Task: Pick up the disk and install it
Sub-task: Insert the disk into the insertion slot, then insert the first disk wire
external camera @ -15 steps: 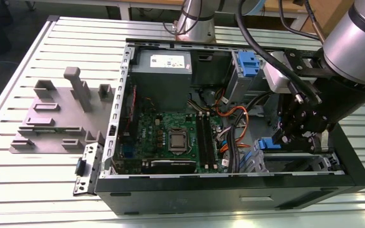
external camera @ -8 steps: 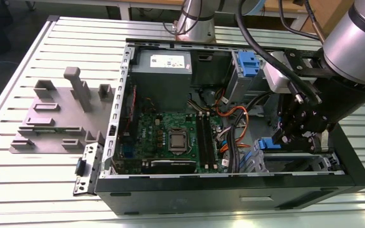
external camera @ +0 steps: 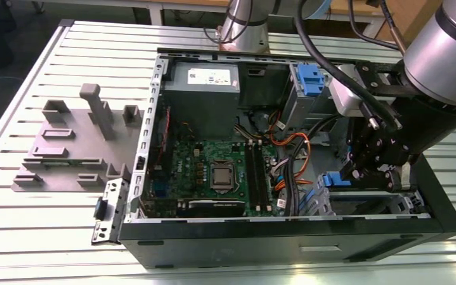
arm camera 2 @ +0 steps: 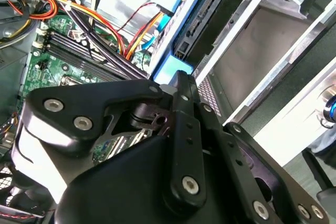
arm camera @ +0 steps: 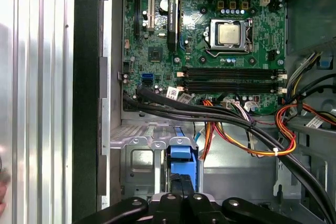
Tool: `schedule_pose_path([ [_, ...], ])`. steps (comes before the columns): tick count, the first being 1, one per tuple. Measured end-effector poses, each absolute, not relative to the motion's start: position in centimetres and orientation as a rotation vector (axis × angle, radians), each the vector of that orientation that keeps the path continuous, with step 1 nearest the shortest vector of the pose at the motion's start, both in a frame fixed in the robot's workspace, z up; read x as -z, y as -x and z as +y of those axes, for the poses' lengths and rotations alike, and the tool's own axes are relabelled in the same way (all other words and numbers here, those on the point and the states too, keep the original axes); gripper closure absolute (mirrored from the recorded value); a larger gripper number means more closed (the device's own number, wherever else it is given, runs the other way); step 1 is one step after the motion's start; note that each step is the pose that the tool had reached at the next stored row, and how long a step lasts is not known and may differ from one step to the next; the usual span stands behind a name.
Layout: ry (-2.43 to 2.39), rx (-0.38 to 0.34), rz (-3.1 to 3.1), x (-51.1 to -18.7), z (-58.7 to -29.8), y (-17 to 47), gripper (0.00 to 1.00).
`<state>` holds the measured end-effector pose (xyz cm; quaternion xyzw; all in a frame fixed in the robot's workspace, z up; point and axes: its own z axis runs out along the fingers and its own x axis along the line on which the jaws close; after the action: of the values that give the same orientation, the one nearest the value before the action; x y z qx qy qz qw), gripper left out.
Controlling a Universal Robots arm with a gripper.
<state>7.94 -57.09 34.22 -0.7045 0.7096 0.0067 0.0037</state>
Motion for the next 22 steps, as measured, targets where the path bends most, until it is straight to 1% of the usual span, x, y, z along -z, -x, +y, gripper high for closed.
schedule_pose_path([
  [22, 2.21, -0.019, 2.225, -34.21, -57.1, -8.67, 0.89],
])
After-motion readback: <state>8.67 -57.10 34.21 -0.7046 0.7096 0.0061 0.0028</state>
